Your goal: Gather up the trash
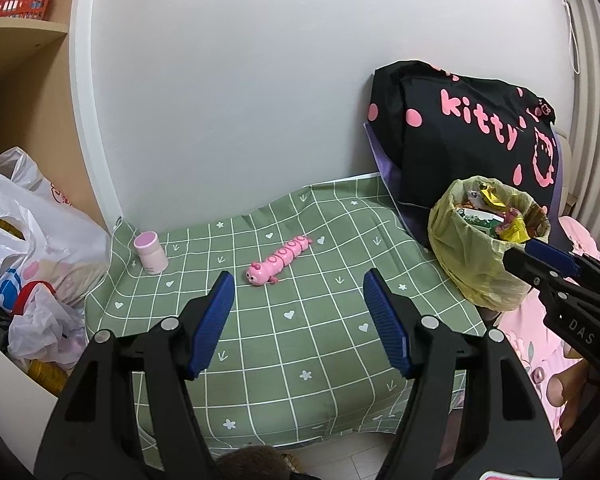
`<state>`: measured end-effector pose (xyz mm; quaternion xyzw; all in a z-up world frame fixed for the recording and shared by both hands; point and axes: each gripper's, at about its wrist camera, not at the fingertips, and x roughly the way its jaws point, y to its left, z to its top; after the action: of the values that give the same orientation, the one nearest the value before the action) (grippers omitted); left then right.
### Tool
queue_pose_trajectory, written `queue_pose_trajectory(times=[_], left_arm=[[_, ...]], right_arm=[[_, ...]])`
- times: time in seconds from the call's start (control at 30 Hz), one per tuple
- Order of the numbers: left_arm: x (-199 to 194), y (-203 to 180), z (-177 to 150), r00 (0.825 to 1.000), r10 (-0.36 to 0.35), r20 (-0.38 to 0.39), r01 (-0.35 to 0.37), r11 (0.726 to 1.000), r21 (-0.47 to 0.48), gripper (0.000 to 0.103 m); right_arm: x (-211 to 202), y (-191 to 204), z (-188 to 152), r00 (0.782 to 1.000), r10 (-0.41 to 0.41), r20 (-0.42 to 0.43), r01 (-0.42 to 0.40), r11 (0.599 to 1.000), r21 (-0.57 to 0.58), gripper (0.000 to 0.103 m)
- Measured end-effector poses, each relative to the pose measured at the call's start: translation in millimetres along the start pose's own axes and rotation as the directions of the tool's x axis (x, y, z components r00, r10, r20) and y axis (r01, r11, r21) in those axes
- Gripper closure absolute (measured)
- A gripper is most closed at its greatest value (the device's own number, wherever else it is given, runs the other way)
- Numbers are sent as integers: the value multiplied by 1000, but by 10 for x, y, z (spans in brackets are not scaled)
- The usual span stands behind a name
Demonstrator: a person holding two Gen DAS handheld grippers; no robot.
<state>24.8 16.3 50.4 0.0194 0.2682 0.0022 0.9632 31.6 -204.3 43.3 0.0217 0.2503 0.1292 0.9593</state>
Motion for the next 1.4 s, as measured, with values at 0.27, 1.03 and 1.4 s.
queue_pose_trajectory(times=[0.27,1.03,1.4], left_arm=[[-19,-24,1,1000,-13,2,13,1000,1,39],[-43,-51,-29,1000,3,1,-3,1000,-5,40],[147,23,-12,1000,2,-30,-3,1000,-22,40]], right_arm=[[-69,-19,-12,1000,-15,10,15,1000,-6,63],[-52,-33,-31,1000,-10,-4,10,1000,-11,63],[84,15,15,1000,-10,-12,9,1000,-26,63]])
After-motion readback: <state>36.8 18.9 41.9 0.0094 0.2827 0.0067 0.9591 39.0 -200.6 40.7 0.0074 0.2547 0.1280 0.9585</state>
